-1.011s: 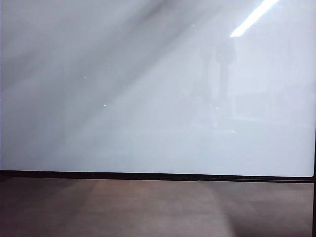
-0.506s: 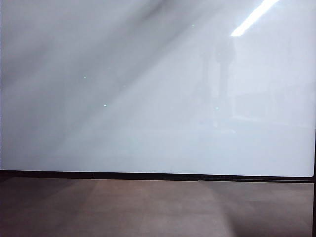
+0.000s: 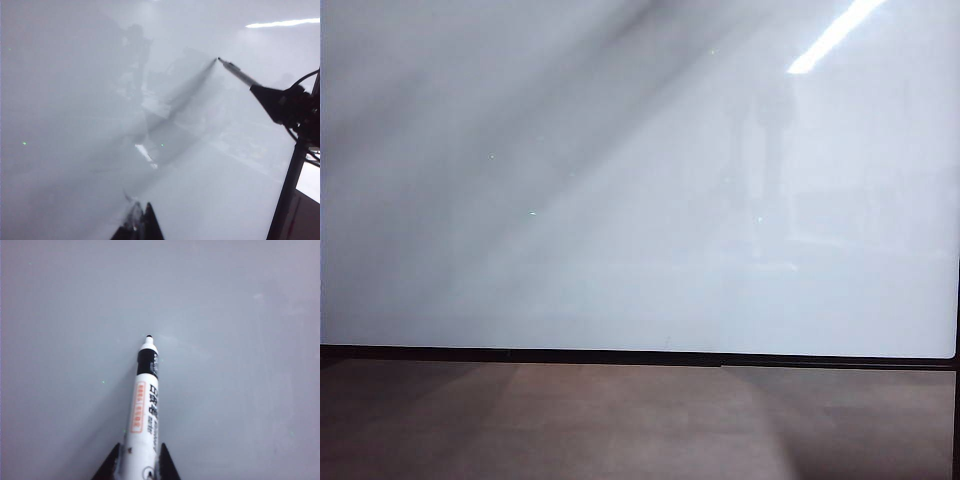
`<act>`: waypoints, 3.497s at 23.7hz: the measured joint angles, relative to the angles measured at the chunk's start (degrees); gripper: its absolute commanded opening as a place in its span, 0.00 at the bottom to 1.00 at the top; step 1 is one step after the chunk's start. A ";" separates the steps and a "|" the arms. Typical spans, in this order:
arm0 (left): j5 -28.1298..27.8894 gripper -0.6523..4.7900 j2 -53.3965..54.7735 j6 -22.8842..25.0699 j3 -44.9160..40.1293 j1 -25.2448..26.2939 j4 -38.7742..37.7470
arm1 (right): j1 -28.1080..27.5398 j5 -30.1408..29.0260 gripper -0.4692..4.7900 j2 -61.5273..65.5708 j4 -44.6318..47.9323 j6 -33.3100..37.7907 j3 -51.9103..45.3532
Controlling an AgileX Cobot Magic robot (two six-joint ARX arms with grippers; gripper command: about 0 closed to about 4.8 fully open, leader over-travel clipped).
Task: Reach to the right to find the marker pen, pick it up, and write the number 17 on the whiteboard.
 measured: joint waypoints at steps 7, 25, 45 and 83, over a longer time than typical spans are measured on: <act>0.00 0.11 0.00 0.00 0.00 0.00 0.07 | -0.07 0.02 0.08 0.83 1.27 0.00 0.00; 0.00 0.11 0.00 0.00 0.00 0.00 0.22 | -0.79 -0.57 0.08 1.92 0.72 0.09 0.00; 0.00 0.11 0.00 0.00 0.00 0.00 0.22 | -0.74 0.09 0.08 1.90 -1.90 1.66 -7.41; 0.00 0.11 0.17 0.00 0.00 0.00 -0.13 | -1.55 -0.57 0.08 -0.09 4.90 -1.33 -2.80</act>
